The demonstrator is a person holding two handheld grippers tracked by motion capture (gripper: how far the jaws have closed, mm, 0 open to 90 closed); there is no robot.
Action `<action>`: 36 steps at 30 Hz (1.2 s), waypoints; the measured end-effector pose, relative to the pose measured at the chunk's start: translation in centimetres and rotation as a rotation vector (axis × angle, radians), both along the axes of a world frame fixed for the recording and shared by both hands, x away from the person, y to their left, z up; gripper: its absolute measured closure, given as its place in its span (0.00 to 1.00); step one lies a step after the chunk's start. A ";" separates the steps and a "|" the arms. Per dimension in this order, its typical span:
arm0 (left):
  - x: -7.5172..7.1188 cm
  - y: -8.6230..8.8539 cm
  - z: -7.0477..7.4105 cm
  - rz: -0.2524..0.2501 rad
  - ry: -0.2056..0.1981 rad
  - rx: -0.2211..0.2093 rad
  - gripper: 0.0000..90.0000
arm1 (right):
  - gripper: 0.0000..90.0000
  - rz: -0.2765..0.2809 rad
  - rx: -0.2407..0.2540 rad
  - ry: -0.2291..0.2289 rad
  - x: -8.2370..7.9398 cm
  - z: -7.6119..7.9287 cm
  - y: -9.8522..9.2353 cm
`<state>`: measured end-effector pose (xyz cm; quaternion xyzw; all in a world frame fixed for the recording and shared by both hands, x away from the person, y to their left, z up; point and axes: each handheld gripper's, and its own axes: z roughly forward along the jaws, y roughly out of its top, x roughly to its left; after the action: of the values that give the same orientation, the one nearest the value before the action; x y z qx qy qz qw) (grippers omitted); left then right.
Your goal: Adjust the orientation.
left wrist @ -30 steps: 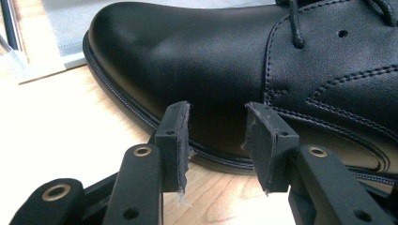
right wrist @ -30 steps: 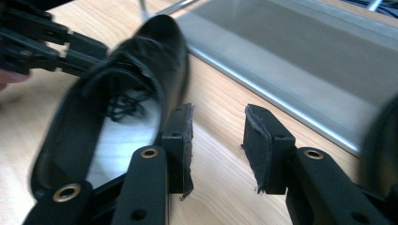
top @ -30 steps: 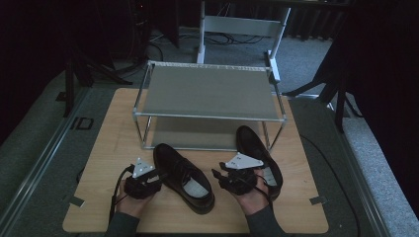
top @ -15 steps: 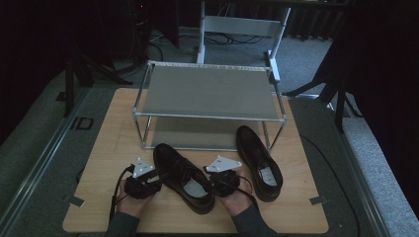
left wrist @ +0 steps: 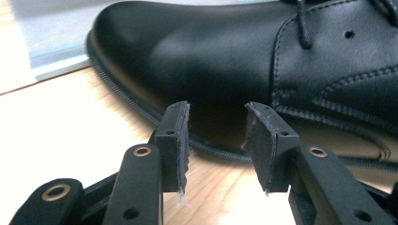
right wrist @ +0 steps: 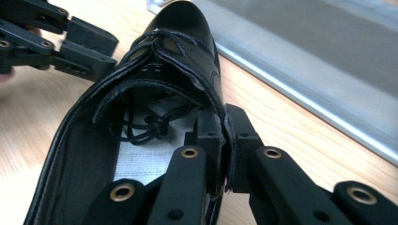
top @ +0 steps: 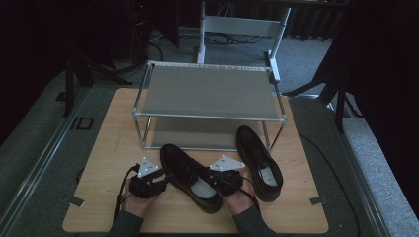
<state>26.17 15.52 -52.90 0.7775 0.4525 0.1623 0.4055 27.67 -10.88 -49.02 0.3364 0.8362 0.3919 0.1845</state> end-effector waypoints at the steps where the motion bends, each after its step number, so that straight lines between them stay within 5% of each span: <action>1: 0.0 -0.2 0.0 -0.006 0.000 0.001 0.67 | 0.96 -0.016 -0.007 -0.010 -0.2 0.1 -0.7; 14: 0.1 -3.8 -0.7 -0.105 0.012 0.033 0.66 | 0.96 -0.224 0.003 -0.014 -1.5 -0.2 -7.5; 20: 0.0 -4.0 -0.8 -0.110 0.015 0.030 0.66 | 0.87 -0.223 0.004 0.021 -1.3 -0.3 -8.8; 24: 0.0 -4.3 -0.7 -0.122 0.016 0.027 0.66 | 0.74 -0.222 -0.001 -0.005 -1.6 0.4 -9.5; 30: 0.1 -5.5 -0.8 -0.155 0.020 0.026 0.67 | 0.73 -0.266 0.037 -0.079 -2.4 2.3 -11.1; 36: 0.5 -7.4 -0.9 -0.209 0.014 0.030 0.66 | 0.73 -0.338 0.016 0.012 -0.6 1.6 -12.6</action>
<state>26.62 8.07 -53.76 0.8276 0.3692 0.1201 0.4054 27.06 -23.44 -47.37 0.4760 0.7657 0.3598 0.2400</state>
